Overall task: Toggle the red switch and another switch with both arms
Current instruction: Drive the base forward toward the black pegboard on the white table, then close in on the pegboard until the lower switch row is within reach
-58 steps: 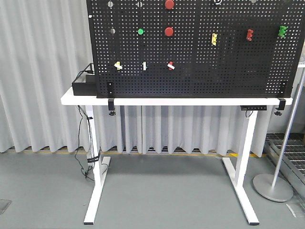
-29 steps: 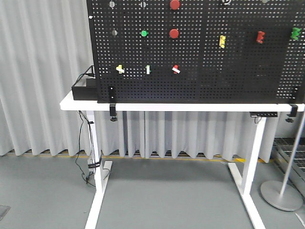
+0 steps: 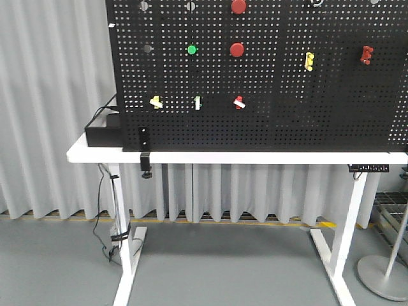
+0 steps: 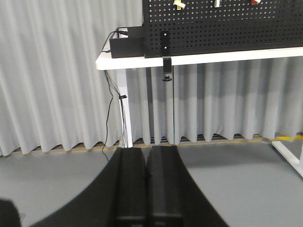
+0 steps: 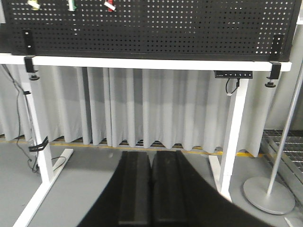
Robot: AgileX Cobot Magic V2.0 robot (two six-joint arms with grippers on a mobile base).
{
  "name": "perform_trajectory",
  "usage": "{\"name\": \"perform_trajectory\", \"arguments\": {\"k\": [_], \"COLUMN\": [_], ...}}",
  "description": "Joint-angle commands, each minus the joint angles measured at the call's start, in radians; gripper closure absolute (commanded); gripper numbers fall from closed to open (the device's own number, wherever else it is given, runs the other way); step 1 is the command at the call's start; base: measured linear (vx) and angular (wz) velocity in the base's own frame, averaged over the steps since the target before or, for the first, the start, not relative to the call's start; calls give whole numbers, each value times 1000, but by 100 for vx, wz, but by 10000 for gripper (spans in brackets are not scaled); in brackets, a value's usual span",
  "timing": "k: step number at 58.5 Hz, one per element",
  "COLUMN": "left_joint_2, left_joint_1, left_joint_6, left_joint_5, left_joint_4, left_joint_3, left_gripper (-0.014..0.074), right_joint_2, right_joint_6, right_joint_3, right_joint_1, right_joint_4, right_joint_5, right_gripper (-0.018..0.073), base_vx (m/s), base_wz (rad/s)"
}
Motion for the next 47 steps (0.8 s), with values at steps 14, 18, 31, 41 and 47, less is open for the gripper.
{"name": "perform_trajectory", "arguments": {"k": [14, 18, 31, 41, 47], "left_joint_2": [-9, -9, -9, -9, -9], "left_joint_1": [-2, -2, -2, -2, -2], "left_joint_6": [-9, -9, -9, -9, -9], "left_joint_5": [-74, -74, -74, -74, -74], "left_joint_4": [-10, -10, -10, -10, -10], "left_joint_3": [18, 18, 18, 18, 18], "left_gripper": [594, 594, 594, 594, 594], "right_joint_2": [-8, -8, -8, -8, -8], "right_joint_6": [-8, -8, -8, -8, -8], "right_joint_3": [5, 5, 5, 5, 5], "right_joint_1": [-7, -7, -7, -7, -7], "right_joint_4": [-7, -7, -7, -7, -7], "right_joint_5": [-80, -80, -80, -80, -80], "right_gripper": [566, 566, 566, 566, 566], "base_vx": [31, 34, 36, 37, 37], "base_wz": [-6, -2, 1, 2, 2]}}
